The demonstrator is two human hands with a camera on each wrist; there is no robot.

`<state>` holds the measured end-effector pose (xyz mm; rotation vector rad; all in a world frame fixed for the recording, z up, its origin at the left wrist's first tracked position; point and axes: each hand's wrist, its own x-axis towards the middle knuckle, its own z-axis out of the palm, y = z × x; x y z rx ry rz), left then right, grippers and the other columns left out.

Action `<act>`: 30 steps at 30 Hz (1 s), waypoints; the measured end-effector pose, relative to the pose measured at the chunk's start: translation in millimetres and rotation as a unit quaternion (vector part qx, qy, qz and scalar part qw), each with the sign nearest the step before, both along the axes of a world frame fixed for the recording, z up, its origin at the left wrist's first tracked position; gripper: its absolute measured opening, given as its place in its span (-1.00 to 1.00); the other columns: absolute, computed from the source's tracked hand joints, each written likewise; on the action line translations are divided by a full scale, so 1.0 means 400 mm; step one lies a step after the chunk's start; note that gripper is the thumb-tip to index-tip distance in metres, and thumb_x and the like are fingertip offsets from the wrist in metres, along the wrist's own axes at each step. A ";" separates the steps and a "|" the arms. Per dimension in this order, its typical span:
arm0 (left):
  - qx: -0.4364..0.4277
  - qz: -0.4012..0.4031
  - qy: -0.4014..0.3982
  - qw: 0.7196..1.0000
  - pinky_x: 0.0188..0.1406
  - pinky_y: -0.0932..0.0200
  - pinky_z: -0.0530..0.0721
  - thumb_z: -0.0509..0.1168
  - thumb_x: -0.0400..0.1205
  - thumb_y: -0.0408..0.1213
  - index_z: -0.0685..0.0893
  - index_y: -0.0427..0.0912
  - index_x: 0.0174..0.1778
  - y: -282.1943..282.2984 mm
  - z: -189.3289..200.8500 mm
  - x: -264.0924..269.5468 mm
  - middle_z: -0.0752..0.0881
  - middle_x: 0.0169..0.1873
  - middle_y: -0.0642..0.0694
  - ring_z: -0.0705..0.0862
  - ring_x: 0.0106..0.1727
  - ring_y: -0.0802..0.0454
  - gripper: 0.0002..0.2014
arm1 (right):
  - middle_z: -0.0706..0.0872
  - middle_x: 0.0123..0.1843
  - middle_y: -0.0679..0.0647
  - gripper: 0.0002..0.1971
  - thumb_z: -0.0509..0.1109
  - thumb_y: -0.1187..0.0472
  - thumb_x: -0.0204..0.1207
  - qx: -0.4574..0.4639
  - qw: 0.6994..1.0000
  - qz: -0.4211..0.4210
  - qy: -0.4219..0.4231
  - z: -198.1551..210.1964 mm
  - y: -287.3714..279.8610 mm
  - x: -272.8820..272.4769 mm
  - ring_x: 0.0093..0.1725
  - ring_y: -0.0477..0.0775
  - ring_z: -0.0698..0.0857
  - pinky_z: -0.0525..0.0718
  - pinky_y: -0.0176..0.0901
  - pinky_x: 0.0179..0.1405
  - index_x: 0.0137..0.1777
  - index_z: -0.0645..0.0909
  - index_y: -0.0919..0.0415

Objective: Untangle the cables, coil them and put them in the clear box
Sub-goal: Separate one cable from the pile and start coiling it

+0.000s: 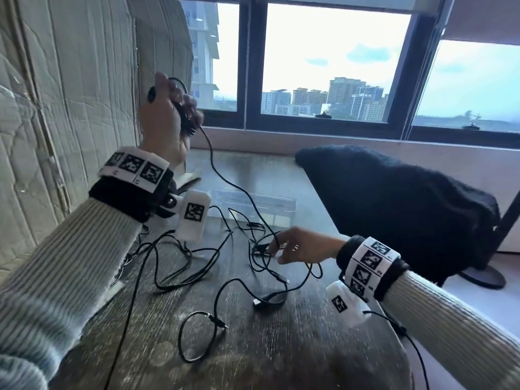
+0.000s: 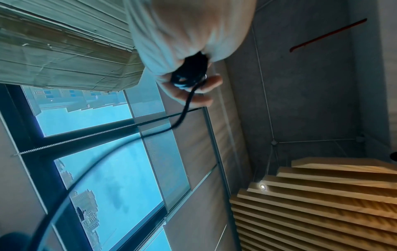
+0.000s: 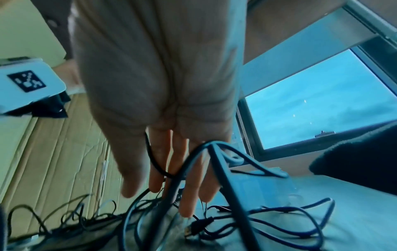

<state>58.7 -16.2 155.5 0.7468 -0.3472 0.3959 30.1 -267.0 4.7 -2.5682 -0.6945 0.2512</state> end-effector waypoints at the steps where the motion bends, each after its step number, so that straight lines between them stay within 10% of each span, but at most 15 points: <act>1: -0.006 -0.003 0.002 1.000 -0.63 0.29 0.48 0.10 0.76 -0.07 0.50 -0.11 -0.35 0.004 0.002 -0.001 0.46 -0.55 0.07 0.49 -0.55 0.19 -0.63 | 0.78 -0.03 0.07 -0.83 0.45 0.32 0.53 0.011 1.000 0.001 -0.007 0.012 0.000 0.004 -0.31 -0.39 0.63 0.62 -0.45 -0.11 0.09 0.72 0.34; 6: 0.053 0.007 -0.002 0.999 -0.70 0.33 0.22 0.07 0.77 -0.08 0.42 -0.08 -0.44 -0.007 0.013 -0.010 0.36 -0.61 0.09 0.30 -0.60 0.21 -0.57 | 0.70 -0.19 -0.13 -0.77 0.45 0.26 0.54 -0.047 0.999 -0.014 -0.022 0.113 0.005 -0.006 -0.42 -0.44 0.62 0.45 -0.68 -0.45 0.18 0.72 0.29; 12: 0.068 0.028 -0.023 0.997 -0.74 0.32 0.23 0.13 0.75 -0.18 0.47 -0.11 -0.43 -0.049 0.084 -0.017 0.40 -0.59 0.06 0.35 -0.63 0.18 -0.62 | 0.53 0.44 -0.19 -0.38 0.49 0.02 0.49 -0.105 0.994 0.014 0.008 0.075 0.031 -0.019 0.39 -0.01 0.55 0.46 -0.08 0.44 0.55 0.41 -0.04; 23: 0.056 0.168 -0.075 0.981 -0.67 0.19 0.20 0.10 0.75 -0.14 0.49 -0.15 -0.44 0.047 0.202 0.006 0.43 -0.61 0.03 0.37 -0.64 0.08 -0.59 | 0.68 -0.23 0.04 -0.74 0.42 0.12 0.56 -0.149 0.985 -0.083 -0.019 0.052 -0.044 0.005 -0.42 -0.15 0.52 0.47 -0.41 -0.41 0.11 0.73 0.30; 30: 0.040 0.234 -0.018 0.971 -0.65 0.21 0.21 0.10 0.74 -0.17 0.44 -0.12 -0.44 0.102 0.174 0.044 0.41 -0.62 0.02 0.37 -0.64 0.08 -0.61 | 0.74 -0.07 0.11 -0.68 0.58 0.28 0.41 0.154 0.976 -0.147 0.047 0.076 -0.089 0.026 -0.30 -0.05 0.70 0.68 -0.34 -0.36 0.16 0.70 0.28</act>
